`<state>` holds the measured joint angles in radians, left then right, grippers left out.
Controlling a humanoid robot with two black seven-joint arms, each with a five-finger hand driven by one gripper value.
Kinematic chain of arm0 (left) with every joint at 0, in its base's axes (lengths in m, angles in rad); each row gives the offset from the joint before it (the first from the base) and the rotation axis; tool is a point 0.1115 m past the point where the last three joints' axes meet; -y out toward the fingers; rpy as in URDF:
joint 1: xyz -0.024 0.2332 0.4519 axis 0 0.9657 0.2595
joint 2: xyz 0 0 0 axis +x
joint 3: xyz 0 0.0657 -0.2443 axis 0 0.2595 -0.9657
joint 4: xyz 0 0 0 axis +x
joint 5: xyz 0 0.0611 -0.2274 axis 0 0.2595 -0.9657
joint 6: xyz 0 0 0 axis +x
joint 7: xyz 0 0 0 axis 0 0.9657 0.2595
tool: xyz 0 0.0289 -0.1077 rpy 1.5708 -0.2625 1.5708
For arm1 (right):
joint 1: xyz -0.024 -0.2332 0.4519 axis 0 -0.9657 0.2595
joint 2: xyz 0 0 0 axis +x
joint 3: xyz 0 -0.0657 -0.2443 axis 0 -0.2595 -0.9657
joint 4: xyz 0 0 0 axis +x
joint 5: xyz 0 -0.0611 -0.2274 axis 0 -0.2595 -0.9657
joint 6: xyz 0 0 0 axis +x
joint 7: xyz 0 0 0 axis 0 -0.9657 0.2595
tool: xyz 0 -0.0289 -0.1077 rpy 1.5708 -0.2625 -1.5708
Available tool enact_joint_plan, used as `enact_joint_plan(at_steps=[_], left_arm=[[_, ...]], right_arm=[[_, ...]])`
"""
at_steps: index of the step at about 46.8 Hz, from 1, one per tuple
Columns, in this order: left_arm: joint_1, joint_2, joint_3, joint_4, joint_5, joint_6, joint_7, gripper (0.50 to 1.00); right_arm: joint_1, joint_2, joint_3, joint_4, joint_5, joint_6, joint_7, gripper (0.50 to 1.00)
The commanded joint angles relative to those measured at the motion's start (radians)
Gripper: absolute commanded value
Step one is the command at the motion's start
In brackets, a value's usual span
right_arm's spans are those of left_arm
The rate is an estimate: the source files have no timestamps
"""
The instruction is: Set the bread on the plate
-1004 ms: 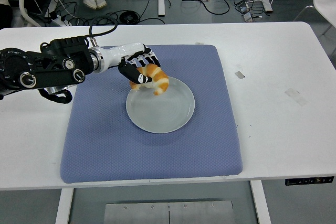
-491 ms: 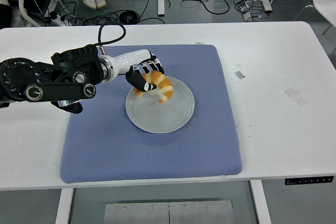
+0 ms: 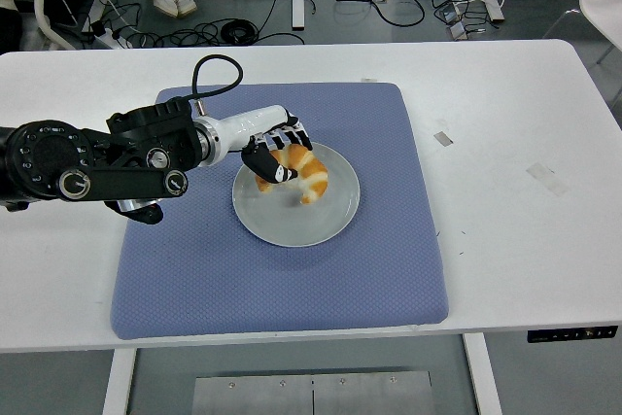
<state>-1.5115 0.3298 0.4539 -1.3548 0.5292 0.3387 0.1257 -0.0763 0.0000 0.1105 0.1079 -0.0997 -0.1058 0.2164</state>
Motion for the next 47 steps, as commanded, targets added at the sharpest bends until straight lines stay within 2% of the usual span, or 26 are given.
enact_joint_plan(at_steps=[1, 30, 38, 44, 47], left_arm=[[0.005, 0.000, 0.000, 0.000, 0.000, 0.002, 0.000, 0.500], [0.033, -0.008, 0.000, 0.002, -0.005, 0.016, -0.001, 0.500], [0.034, -0.008, -0.001, -0.004, -0.011, 0.008, -0.003, 0.584], [0.034, -0.008, -0.001, -0.006, -0.014, 0.006, -0.003, 0.728], [0.034, -0.008, -0.003, -0.006, -0.015, 0.006, -0.003, 0.764]], right_arm=[[0.001, 0.000, 0.000, 0.001, 0.000, 0.000, 0.000, 1.000], [0.001, 0.000, 0.000, 0.000, 0.000, 0.000, 0.000, 1.000], [0.001, 0.000, 0.000, 0.000, 0.000, 0.000, 0.000, 1.000], [0.001, 0.000, 0.000, 0.000, 0.000, 0.000, 0.000, 1.000], [0.001, 0.000, 0.000, 0.000, 0.000, 0.000, 0.000, 1.000]])
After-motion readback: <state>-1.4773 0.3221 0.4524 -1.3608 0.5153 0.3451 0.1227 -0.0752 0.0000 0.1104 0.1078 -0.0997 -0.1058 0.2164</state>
